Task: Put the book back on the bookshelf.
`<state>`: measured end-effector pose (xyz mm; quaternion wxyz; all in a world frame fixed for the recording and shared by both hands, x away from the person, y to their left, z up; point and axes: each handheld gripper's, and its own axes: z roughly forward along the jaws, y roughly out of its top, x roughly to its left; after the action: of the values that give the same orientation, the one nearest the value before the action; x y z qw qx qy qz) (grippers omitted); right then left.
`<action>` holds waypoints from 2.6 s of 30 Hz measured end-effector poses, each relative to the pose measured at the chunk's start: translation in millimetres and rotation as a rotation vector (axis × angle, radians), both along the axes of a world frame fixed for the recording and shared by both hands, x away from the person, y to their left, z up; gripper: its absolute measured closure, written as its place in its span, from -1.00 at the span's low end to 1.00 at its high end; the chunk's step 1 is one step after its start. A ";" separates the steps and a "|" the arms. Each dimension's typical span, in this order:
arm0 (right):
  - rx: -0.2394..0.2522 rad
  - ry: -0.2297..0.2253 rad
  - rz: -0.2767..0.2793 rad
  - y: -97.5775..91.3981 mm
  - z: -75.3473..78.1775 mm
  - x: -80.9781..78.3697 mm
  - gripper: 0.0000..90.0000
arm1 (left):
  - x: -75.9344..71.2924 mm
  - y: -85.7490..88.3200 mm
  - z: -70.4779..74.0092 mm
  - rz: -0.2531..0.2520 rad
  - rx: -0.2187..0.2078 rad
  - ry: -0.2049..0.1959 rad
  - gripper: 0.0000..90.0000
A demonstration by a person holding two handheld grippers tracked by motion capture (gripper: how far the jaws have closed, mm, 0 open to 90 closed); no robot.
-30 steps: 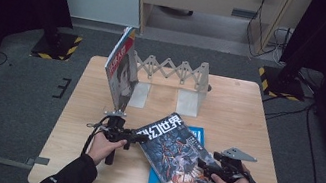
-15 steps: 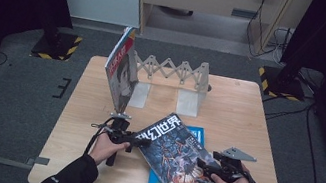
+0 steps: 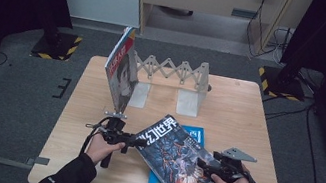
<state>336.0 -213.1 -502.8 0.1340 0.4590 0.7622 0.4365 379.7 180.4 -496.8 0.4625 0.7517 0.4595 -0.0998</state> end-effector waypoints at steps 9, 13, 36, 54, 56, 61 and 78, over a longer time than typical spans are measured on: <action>0.005 -0.002 -0.002 0.8 -0.1 -0.1 -0.43 | -2.4 -5.6 -11.8 -0.024 0.041 0.017 -0.22; 0.005 -0.002 -0.001 0.8 -0.2 -0.1 -0.43 | 2.1 -10.2 -18.4 -0.036 0.014 0.050 -0.32; 0.005 -0.004 -0.002 0.2 -0.9 0.2 -0.42 | -4.9 -1.2 7.5 -0.005 -0.130 0.063 0.27; 0.015 -0.003 -0.002 1.4 -1.3 0.0 -0.43 | -18.8 10.8 -12.9 0.030 0.034 0.056 -0.30; 0.017 -0.001 -0.001 1.6 -1.2 -0.1 -0.43 | -18.1 9.4 -14.8 0.023 0.025 0.067 -0.31; 0.013 -0.001 0.003 1.1 -1.3 0.2 -0.43 | -16.4 0.0 -20.8 0.004 -0.022 0.108 -0.33; 0.013 -0.004 -0.003 -0.2 -1.8 0.4 -0.43 | -16.6 -11.8 5.4 -0.005 -0.083 0.077 0.14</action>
<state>336.4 -213.3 -504.6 0.1331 0.4599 0.7583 0.4423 363.0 168.5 -491.4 0.4751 0.7285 0.4704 -0.1490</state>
